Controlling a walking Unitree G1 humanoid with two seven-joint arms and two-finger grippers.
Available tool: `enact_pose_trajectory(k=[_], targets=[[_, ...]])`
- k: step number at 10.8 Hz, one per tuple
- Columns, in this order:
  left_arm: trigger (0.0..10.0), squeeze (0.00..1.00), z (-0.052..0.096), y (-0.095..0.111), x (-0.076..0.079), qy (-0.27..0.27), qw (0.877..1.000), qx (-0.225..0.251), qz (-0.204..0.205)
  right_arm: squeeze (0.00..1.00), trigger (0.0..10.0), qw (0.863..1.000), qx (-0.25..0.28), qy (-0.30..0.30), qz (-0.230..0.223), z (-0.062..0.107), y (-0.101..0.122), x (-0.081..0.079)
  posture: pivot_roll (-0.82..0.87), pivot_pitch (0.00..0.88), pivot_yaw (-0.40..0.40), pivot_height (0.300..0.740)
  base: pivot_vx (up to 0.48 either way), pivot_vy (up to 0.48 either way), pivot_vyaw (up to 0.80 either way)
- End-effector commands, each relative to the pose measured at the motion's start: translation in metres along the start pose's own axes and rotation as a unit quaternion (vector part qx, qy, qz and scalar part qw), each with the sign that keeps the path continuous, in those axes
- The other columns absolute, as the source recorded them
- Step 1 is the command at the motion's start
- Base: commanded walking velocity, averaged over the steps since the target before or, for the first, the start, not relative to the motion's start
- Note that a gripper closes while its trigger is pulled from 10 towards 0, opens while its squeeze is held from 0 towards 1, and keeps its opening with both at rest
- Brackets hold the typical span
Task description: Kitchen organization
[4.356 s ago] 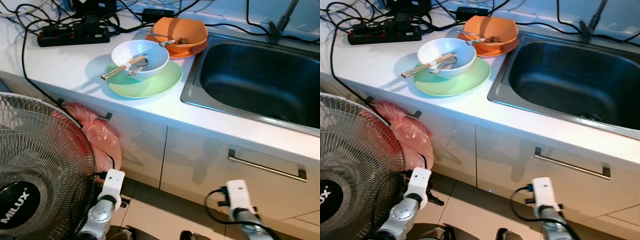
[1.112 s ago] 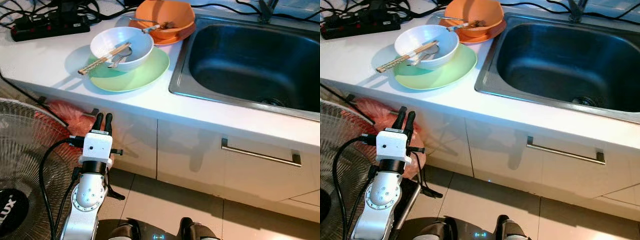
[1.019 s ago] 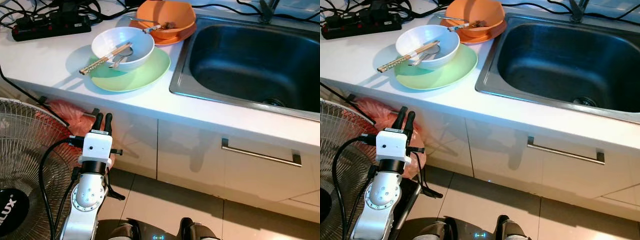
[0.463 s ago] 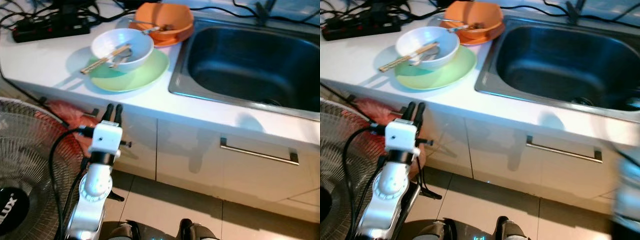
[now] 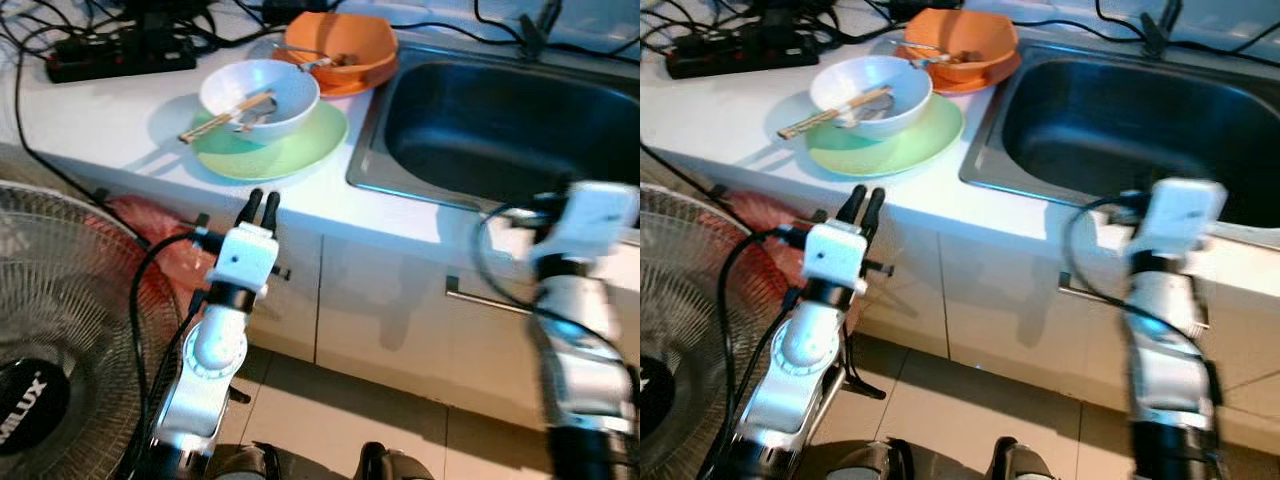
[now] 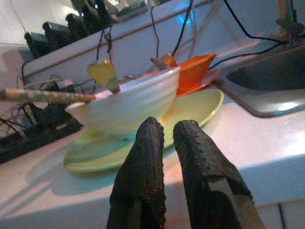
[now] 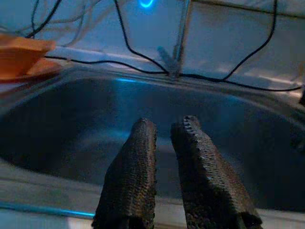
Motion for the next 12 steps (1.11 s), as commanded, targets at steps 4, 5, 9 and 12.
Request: enact_pose_trajectory(k=[4,5,9,12], targets=[[10.0,0.00,-0.022,0.001,-0.005,0.023,1.000,0.006,-0.013,0.00,10.0,0.997,-0.015,0.060,-0.041,0.000,-0.013,-0.031,-0.02,0.132,-0.005,0.740,0.000,0.000,0.00],[10.0,0.00,-0.029,0.002,-0.008,0.036,0.999,0.011,-0.016,0.00,10.0,0.996,-0.011,0.074,-0.042,-0.002,-0.012,-0.038,-0.01,0.132,-0.006,0.740,0.000,0.000,0.00],[10.0,1.00,-0.050,0.009,-0.017,0.066,0.997,0.033,-0.020,0.00,10.0,0.994,-0.008,0.099,-0.056,-0.006,-0.014,-0.053,-0.01,0.134,-0.009,0.740,0.000,0.000,0.00],[10.0,1.00,-0.049,0.015,-0.010,0.062,0.997,0.048,-0.011,0.00,10.0,0.994,-0.004,0.096,-0.057,-0.007,-0.014,-0.052,-0.01,0.133,-0.008,0.740,0.000,0.000,0.00]])
Point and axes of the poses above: a point about 5 cm out from each wrist's last joint towards the gripper, its own z axis pointing back from the gripper into the wrist, its own y axis along the axis of the wrist's last joint, x = y × z, the point moved 1 cm from there along -z, pointing out of the wrist towards the gripper, and after that the axes turned 15 degrees about -z, right-handed, at the moved point
